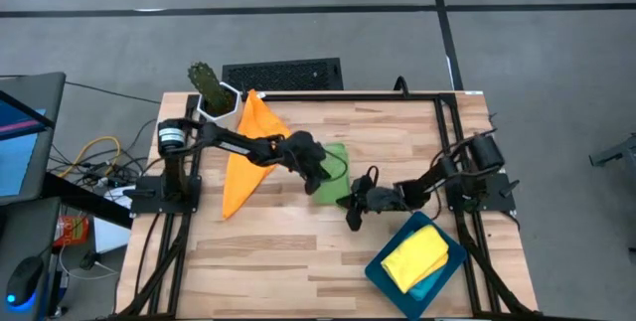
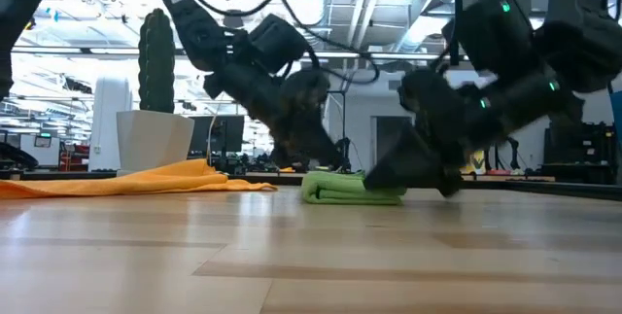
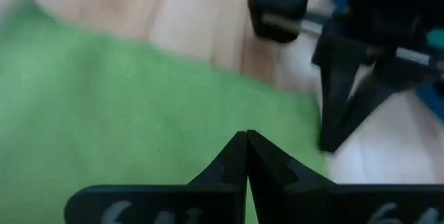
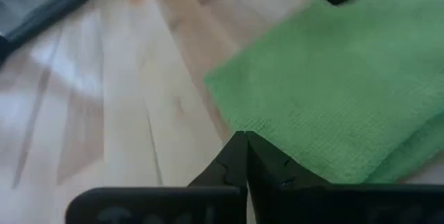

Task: Fold microfiber towels
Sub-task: Fold the green microfiber towel

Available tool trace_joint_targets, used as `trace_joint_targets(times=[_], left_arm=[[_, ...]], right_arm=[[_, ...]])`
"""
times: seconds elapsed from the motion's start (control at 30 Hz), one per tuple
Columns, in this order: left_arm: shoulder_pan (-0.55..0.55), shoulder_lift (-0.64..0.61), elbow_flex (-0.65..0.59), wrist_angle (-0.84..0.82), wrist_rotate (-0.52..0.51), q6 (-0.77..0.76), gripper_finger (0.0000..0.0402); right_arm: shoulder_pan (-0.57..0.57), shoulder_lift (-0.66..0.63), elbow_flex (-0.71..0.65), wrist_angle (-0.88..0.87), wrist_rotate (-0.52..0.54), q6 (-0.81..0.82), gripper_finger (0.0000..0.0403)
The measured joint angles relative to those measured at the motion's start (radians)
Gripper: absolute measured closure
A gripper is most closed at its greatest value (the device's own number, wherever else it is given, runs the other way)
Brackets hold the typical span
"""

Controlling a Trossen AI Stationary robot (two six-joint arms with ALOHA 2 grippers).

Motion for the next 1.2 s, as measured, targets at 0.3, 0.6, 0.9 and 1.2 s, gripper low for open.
trace_joint_targets(times=[0.3,0.6,0.9,1.2], left_arm=[[0.015,0.026,0.000,-0.104,-0.137,-0.014,0.0401],[-0.002,0.026,0.000,-0.105,-0.231,-0.332,0.0401],[-0.001,0.021,0.073,0.099,-0.104,-0.430,0.0401],[0.114,-0.007,0.288,-0.364,-0.143,0.117,0.0402]], right_arm=[[0.004,-0.013,-0.002,-0.007,-0.005,0.062,0.0387],[-0.084,-0.387,0.000,-0.330,0.021,0.011,0.0382],[-0.071,-0.535,0.000,-0.602,0.019,0.106,0.0382],[-0.034,-0.356,0.098,-0.588,-0.011,0.095,0.0396]])
